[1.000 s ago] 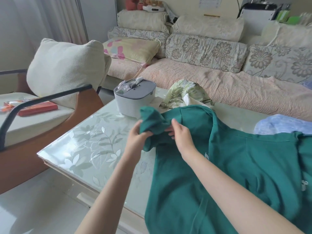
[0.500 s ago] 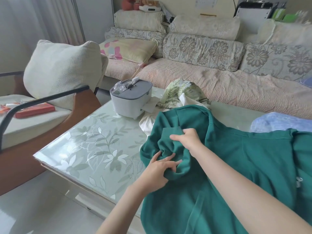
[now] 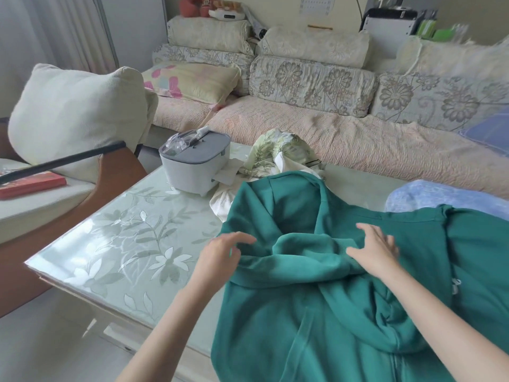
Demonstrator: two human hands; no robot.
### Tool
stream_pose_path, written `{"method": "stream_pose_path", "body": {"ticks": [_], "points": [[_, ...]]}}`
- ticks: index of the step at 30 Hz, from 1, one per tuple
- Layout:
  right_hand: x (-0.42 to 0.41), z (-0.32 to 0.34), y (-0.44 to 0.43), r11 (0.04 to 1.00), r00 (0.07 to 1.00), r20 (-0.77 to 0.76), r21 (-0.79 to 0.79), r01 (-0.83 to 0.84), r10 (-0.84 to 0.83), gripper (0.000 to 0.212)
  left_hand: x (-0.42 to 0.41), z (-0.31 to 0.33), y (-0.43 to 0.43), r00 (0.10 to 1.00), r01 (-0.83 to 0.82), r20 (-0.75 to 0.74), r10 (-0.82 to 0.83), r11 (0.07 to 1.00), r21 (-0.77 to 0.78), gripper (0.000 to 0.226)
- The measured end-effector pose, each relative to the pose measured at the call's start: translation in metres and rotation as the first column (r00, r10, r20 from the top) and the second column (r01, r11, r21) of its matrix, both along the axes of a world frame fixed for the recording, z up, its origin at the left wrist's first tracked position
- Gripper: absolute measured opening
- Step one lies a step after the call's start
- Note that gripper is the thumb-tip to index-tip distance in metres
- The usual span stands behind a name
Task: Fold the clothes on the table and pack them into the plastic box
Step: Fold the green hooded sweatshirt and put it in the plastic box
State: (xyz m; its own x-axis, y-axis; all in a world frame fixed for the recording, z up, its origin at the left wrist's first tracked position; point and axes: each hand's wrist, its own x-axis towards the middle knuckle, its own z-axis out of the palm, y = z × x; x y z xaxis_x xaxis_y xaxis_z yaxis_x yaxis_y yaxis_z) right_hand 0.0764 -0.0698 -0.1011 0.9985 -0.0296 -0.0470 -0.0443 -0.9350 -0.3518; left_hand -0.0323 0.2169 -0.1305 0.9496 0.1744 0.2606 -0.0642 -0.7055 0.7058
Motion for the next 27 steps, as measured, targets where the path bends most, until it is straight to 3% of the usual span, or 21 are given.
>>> {"method": "stream_pose_path", "body": {"ticks": [2, 4, 8, 11, 15, 17, 20, 23, 25, 27], "points": [[0.004, 0.0, 0.01, 0.988, 0.991, 0.053, 0.084, -0.131, 0.127, 0.048, 0.017, 0.001, 0.001, 0.996, 0.017, 0.081, -0.029, 0.99, 0.141, 0.042], [0.009, -0.001, 0.026, 0.963, 0.967, -0.008, 0.093, -0.252, 0.253, 0.046, 0.037, -0.001, 0.001, 0.986, 0.078, 0.119, -0.115, 0.957, 0.28, 0.04], [0.029, -0.012, 0.032, 0.93, 0.93, -0.074, -0.043, -0.365, 0.361, 0.034, 0.071, 0.006, -0.004, 0.988, 0.136, 0.002, -0.153, 0.883, 0.449, 0.052], [0.033, -0.003, 0.02, 0.914, 0.914, -0.06, -0.042, -0.404, 0.401, 0.016, 0.092, 0.014, -0.01, 0.973, 0.228, -0.11, -0.204, 0.763, 0.604, 0.064], [0.029, 0.019, -0.013, 0.9, 0.925, -0.018, 0.241, -0.364, 0.379, 0.017, 0.117, 0.019, -0.012, 0.96, 0.279, -0.206, -0.191, 0.566, 0.776, 0.055], [0.026, 0.034, -0.031, 0.876, 0.926, -0.017, 0.333, -0.35, 0.376, 0.014, 0.126, 0.024, -0.011, 0.958, 0.287, -0.232, -0.171, 0.514, 0.809, 0.041], [0.024, 0.056, -0.062, 0.892, 0.952, -0.023, 0.355, -0.279, 0.307, 0.017, 0.137, 0.035, -0.01, 0.976, 0.212, -0.132, -0.171, 0.64, 0.738, 0.033], [0.028, 0.069, -0.098, 0.953, 0.99, 0.006, 0.27, -0.136, 0.139, 0.059, 0.144, 0.043, -0.014, 0.986, 0.058, 0.109, -0.128, 0.868, 0.494, 0.029], [0.032, 0.073, -0.119, 0.968, 0.997, -0.025, 0.243, -0.066, 0.074, 0.076, 0.15, 0.047, -0.028, 0.975, 0.024, 0.196, -0.108, 0.922, 0.386, 0.025], [0.035, 0.071, -0.134, 0.98, 0.997, -0.056, 0.191, -0.049, 0.06, 0.089, 0.156, 0.048, -0.045, 0.974, 0.059, 0.187, -0.131, 0.935, 0.35, 0.021]]}}
